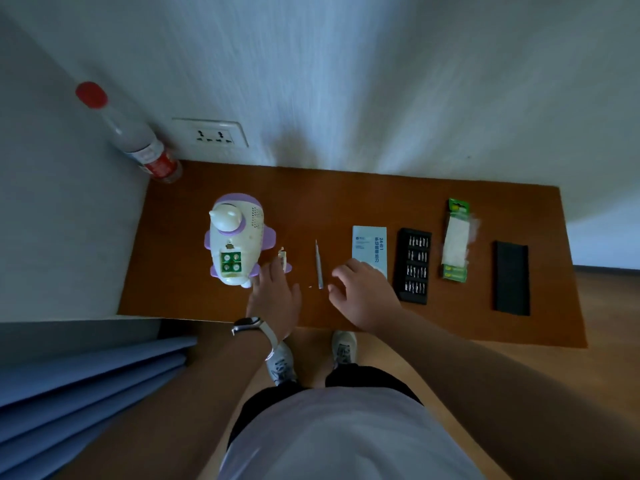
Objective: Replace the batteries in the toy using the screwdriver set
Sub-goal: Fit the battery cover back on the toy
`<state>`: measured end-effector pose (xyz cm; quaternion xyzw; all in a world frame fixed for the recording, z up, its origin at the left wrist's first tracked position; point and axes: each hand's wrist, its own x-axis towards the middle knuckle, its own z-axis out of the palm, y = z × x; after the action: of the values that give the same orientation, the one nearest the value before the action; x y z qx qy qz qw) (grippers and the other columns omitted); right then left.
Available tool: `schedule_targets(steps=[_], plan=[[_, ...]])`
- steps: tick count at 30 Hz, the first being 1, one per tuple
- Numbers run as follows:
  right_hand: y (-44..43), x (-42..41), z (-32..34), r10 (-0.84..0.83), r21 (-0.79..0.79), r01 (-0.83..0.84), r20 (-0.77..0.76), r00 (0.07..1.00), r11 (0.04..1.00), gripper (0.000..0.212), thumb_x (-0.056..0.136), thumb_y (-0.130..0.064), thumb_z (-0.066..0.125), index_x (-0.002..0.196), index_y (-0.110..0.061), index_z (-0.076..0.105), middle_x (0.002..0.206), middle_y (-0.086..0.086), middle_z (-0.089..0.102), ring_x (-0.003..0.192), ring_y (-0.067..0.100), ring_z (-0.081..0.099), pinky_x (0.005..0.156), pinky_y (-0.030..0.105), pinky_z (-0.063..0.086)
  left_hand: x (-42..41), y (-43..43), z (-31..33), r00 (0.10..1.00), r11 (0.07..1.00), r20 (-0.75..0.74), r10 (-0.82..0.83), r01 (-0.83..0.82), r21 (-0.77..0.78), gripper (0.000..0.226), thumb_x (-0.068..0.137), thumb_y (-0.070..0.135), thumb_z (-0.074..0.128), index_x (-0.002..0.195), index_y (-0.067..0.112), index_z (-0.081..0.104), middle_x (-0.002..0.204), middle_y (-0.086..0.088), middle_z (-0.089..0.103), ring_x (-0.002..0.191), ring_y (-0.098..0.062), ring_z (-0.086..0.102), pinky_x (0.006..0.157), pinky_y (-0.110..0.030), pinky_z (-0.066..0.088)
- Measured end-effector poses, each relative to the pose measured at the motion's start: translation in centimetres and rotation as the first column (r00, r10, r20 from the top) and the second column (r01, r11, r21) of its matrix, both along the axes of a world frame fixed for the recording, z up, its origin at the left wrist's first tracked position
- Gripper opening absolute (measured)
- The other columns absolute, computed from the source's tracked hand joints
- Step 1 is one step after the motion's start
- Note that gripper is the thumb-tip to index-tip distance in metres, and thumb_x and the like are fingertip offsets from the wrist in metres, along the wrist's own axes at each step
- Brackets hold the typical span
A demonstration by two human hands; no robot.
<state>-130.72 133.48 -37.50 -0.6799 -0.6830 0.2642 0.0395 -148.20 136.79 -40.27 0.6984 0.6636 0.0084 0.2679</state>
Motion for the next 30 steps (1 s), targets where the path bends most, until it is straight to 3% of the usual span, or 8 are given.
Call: schedule_targets(steps=[7, 13, 18, 21, 24, 27, 30], plan=[[0.5, 1.3, -0.9, 0.075, 0.078, -0.073, -0.027, 0.997, 0.994, 0.029, 0.095, -0.038, 0.051, 0.110, -0.016, 0.062, 0.100, -0.001, 0.059, 0.086, 0.015, 0.055, 0.074, 0.036, 0.052, 1.4, 1.6, -0.3, 0.994, 0.993, -0.025, 0.104, -0.103, 0.053, 0.026, 0.101, 0.020, 0.048, 0.122, 0.009, 0.057, 0.117, -0.014, 0.059, 0.109, -0.033, 0.053, 0.083, -0.040, 0.045], [0.9, 2.0, -1.0, 0.121, 0.134, -0.110, -0.082, 0.989, 0.985, 0.029, 0.093, -0.036, 0.057, 0.110, -0.014, 0.065, 0.100, 0.001, 0.062, 0.083, 0.017, 0.057, 0.071, 0.036, 0.052, 1.5, 0.0, 0.3, 0.973, 0.972, 0.096, 0.209, -0.217, 0.085, 0.014, 0.098, 0.015, 0.053, 0.106, 0.012, 0.064, 0.096, -0.005, 0.057, 0.092, -0.029, 0.056, 0.071, -0.033, 0.038], [1.6, 1.6, -0.1, 0.148, 0.163, -0.123, -0.156, 0.976, 0.979, 0.032, 0.094, -0.038, 0.057, 0.118, -0.017, 0.063, 0.106, -0.001, 0.062, 0.086, 0.013, 0.058, 0.074, 0.029, 0.050, 2.2, -1.8, 3.3, 0.883, 0.937, 0.335, 0.328, -0.350, 0.006, 0.008, 0.099, 0.025, 0.057, 0.101, 0.025, 0.065, 0.084, 0.009, 0.065, 0.077, -0.014, 0.062, 0.065, -0.029, 0.049], [1.9, 1.0, 0.7, 0.155, 0.158, -0.119, -0.240, 0.958, 0.980, 0.042, 0.095, -0.038, 0.057, 0.131, -0.017, 0.055, 0.115, -0.001, 0.061, 0.095, 0.014, 0.060, 0.078, 0.027, 0.051, 2.4, -2.7, 5.3, 0.828, 0.925, 0.434, 0.356, -0.377, -0.039, 0.007, 0.098, 0.026, 0.059, 0.097, 0.032, 0.064, 0.086, 0.013, 0.067, 0.079, -0.006, 0.063, 0.066, -0.022, 0.050], [2.1, 0.6, 1.4, 0.169, 0.176, -0.118, -0.310, 0.936, 0.977, 0.046, 0.095, -0.039, 0.057, 0.135, -0.018, 0.051, 0.119, -0.001, 0.060, 0.099, 0.013, 0.060, 0.076, 0.024, 0.048, 2.1, -3.2, 6.6, 0.795, 0.929, 0.506, 0.335, -0.369, -0.036, 0.009, 0.098, 0.022, 0.061, 0.097, 0.029, 0.065, 0.085, 0.011, 0.068, 0.078, -0.007, 0.062, 0.067, -0.026, 0.052], [2.3, 0.2, 2.1, 0.206, 0.217, -0.137, -0.337, 0.919, 0.966, 0.041, 0.094, -0.038, 0.059, 0.130, -0.019, 0.056, 0.113, -0.003, 0.062, 0.095, 0.010, 0.060, 0.070, 0.019, 0.045, 1.5, -3.4, 7.4, 0.778, 0.937, 0.550, 0.305, -0.348, -0.028, 0.010, 0.097, 0.018, 0.061, 0.095, 0.027, 0.066, 0.082, 0.007, 0.066, 0.076, -0.010, 0.060, 0.067, -0.031, 0.052], [2.2, -0.3, 2.9, 0.257, 0.290, -0.159, -0.340, 0.905, 0.944, 0.024, 0.093, -0.033, 0.062, 0.113, -0.019, 0.063, 0.095, -0.010, 0.058, 0.077, 0.009, 0.057, 0.060, 0.016, 0.042, 0.5, -3.0, 8.0, 0.791, 0.956, 0.558, 0.253, -0.291, -0.022, 0.018, 0.098, 0.016, 0.060, 0.090, 0.032, 0.064, 0.083, 0.005, 0.063, 0.076, -0.011, 0.058, 0.064, -0.030, 0.050]])
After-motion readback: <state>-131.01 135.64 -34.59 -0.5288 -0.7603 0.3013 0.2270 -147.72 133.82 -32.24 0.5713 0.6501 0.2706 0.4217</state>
